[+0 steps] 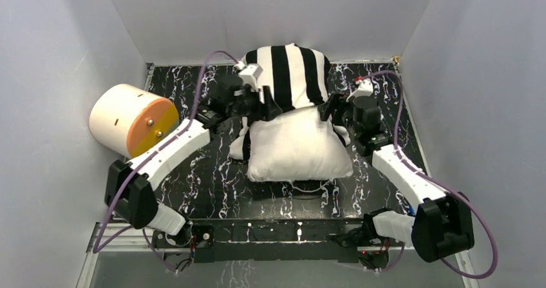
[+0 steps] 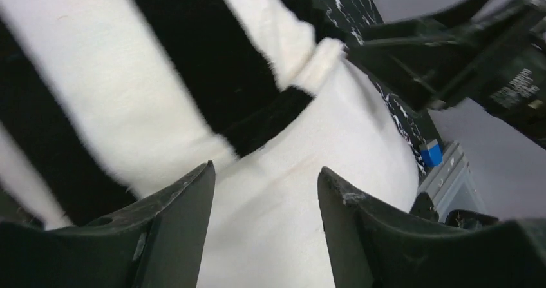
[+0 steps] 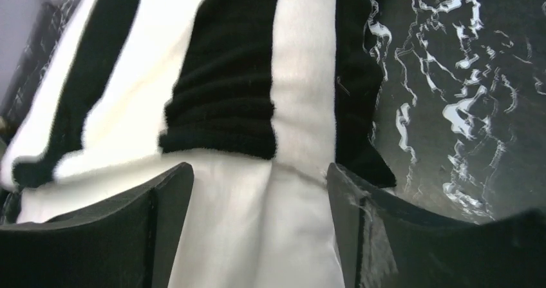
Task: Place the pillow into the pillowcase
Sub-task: Stuff the pillow into the pillowcase.
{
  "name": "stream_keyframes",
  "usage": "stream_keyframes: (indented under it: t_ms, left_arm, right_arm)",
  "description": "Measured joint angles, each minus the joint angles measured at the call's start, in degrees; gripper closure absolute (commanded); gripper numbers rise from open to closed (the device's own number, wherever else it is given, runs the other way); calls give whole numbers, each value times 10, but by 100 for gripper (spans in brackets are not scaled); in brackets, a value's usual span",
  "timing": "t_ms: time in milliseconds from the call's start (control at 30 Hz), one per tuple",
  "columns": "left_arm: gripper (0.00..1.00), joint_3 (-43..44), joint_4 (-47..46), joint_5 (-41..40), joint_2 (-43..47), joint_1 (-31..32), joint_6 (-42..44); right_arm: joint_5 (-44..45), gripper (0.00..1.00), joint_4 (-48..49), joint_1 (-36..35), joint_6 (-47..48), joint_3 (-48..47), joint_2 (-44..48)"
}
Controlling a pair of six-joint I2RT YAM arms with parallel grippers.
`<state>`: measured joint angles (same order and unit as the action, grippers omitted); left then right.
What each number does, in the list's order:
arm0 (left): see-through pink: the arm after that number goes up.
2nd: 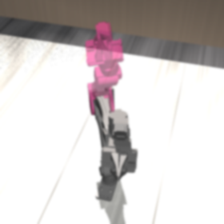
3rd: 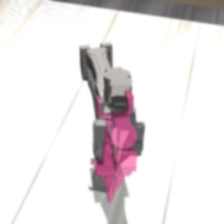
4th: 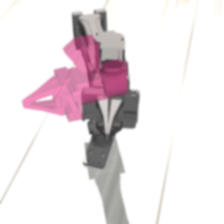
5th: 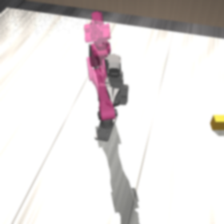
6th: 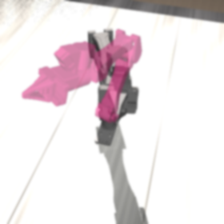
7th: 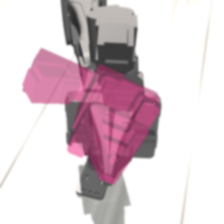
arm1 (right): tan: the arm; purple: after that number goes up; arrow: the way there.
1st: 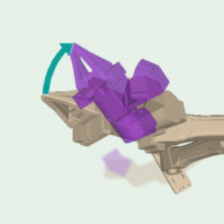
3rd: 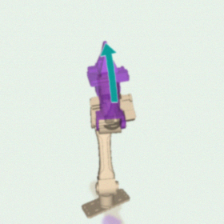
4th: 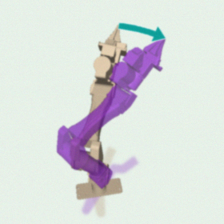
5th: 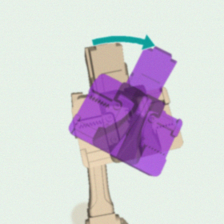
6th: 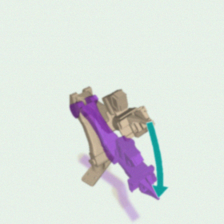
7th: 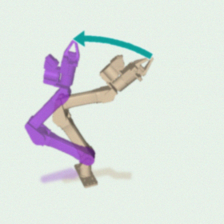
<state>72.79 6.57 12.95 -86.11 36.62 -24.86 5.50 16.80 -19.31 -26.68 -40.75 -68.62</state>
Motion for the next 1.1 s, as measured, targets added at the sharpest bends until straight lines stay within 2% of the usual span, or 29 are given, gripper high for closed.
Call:
stream_keyframes:
  t_ms: [33,100,133,200,300,467,767,833,867,900,933,967,1100]
  left_arm:
    - [39,-4,2,2,12,-14,-1]
    - [38,-78,6,9,87,-81,-14]
    - [37,-106,17,-2,122,-117,-18]
    - [36,-144,14,-17,164,-150,-24]
    - [34,-211,6,-20,195,-148,-33]
    - [34,-260,-23,-12,145,-148,-46]
    - [29,-289,-153,-5,38,-163,-63]
    - [34,-295,-187,-5,7,-167,-70]
    - [46,-297,-203,-5,-6,-168,-74]
    - [64,-298,-221,-3,-22,-168,-80]
    - [84,-300,-241,2,-37,-169,-87]
    - [98,-301,-259,12,-52,-170,-92]
    - [100,-304,-285,56,-71,-171,-113]
  right_arm:
    - [-10,13,-59,0,23,-17,16]
    - [-56,13,-186,0,76,-81,55]
    - [-82,8,-224,-1,97,-115,80]
    - [-104,3,-263,-25,124,-165,112]
    - [-98,2,-295,-110,151,-215,113]
    - [-43,4,-331,-249,169,-225,60]
    - [109,1,-372,-398,204,-238,-75]
    - [155,1,-358,-426,232,-247,-106]
    - [175,1,-349,-435,247,-250,-123]
    - [207,1,-332,-444,273,-252,-151]
    - [223,7,-322,-445,286,-252,-169]
    - [241,18,-310,-443,302,-252,-191]
    - [257,80,-245,-406,348,-255,-271]
